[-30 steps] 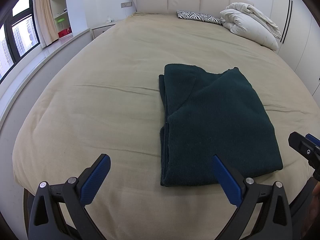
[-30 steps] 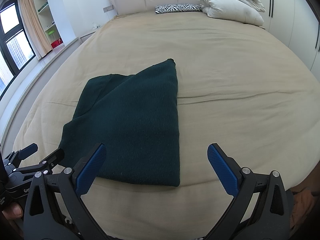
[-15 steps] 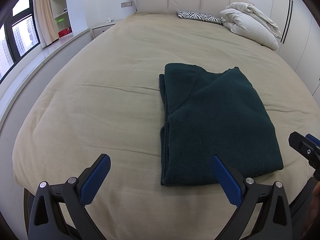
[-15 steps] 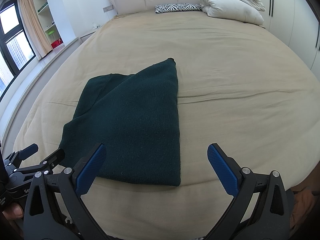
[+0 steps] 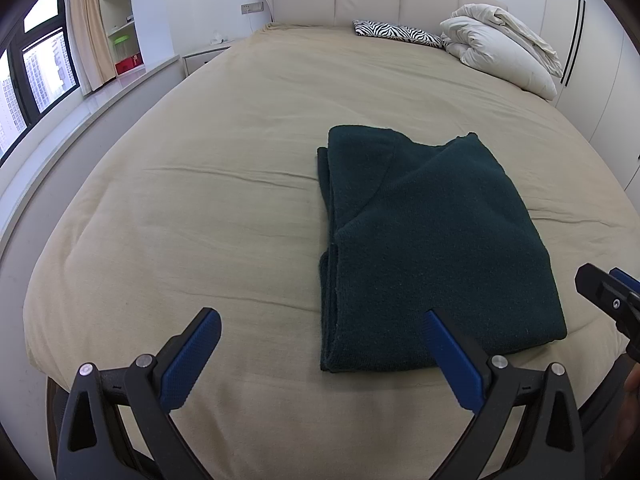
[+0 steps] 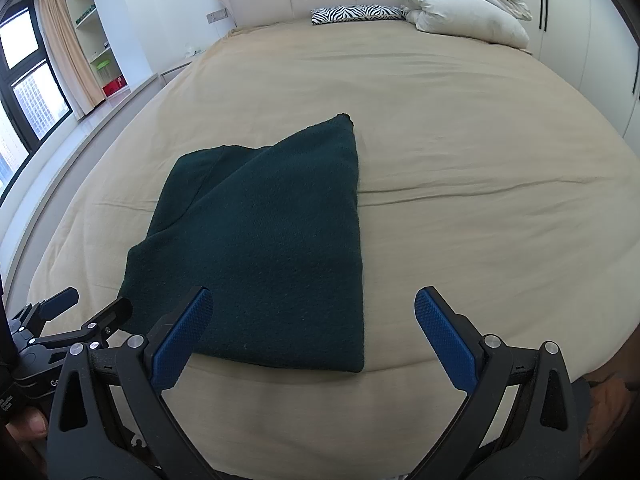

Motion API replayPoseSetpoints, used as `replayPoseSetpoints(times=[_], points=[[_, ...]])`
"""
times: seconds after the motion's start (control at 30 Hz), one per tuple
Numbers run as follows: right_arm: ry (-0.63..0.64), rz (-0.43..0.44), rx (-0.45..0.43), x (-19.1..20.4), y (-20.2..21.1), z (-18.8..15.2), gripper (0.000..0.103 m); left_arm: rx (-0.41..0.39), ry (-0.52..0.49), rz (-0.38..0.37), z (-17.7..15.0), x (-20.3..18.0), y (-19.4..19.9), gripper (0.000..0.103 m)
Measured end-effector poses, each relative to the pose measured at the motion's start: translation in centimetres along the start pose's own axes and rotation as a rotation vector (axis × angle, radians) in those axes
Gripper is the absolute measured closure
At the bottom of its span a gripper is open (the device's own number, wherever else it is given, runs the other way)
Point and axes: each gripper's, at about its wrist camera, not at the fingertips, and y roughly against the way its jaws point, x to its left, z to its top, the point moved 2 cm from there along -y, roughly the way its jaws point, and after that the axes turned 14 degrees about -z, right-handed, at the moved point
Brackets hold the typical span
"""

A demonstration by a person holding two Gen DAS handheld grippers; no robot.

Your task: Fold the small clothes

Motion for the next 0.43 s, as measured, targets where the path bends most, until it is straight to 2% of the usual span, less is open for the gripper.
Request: replayPoseSetpoints(times=[0.43], points=[[0.002, 0.003, 0.011, -0.04, -0.21, 0.17, 0.0, -0.005, -0.019, -0.005, 0.29, 0.15, -0.11, 0.0]])
